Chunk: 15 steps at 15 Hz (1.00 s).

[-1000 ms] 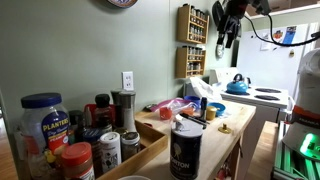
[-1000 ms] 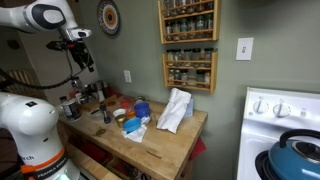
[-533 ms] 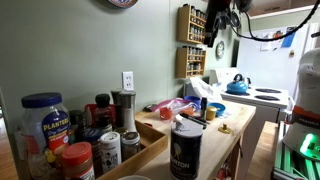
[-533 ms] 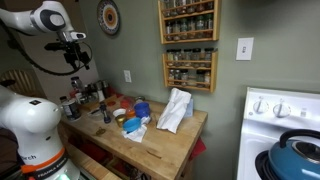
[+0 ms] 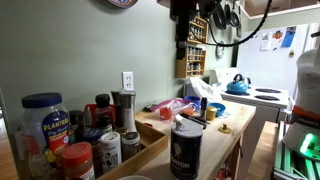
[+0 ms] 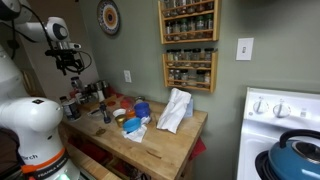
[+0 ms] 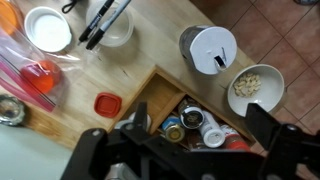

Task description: Close the top of the white lid to the black container

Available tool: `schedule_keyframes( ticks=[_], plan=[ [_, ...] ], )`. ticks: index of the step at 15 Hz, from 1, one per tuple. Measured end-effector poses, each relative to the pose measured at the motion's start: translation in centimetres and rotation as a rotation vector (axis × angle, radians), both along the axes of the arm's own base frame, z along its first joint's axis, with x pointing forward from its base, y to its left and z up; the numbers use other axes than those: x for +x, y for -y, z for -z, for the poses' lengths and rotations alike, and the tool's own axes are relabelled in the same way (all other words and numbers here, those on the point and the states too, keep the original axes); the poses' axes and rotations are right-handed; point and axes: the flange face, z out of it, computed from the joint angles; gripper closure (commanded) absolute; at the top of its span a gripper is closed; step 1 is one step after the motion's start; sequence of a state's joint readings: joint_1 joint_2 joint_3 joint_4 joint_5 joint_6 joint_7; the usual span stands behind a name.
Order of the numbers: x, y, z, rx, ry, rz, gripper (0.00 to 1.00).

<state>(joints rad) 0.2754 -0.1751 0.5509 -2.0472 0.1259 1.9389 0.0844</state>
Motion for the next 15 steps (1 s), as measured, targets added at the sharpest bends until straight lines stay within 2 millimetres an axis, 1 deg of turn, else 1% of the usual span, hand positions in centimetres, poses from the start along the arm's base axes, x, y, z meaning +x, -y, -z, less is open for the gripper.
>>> schedule_keyframes(
  ticks=[1, 2, 4, 6, 8, 11, 12, 15],
  plan=[
    [0.4, -1.2, 0.7, -0.005, -0.016, -0.030, 0.00],
    [0.9, -1.9, 1.2, -0.006, -0.029, -0.046, 0.00],
    [1.6, -2.3, 1.6, -0.004, -0.043, -0.056, 0.00],
    [1.8, -2.3, 1.5, -0.003, -0.044, -0.056, 0.00],
    [1.5, -2.8, 1.6, -0.003, -0.038, -0.091, 0.00],
    [-0.3, -5.4, 2.9, -0.039, -0.027, -0.179, 0.00],
    [-1.0, -6.4, 3.6, -0.053, -0.027, -0.211, 0.16],
    [-3.0, -9.1, 5.7, -0.085, -0.038, -0.296, 0.42]
  ],
)
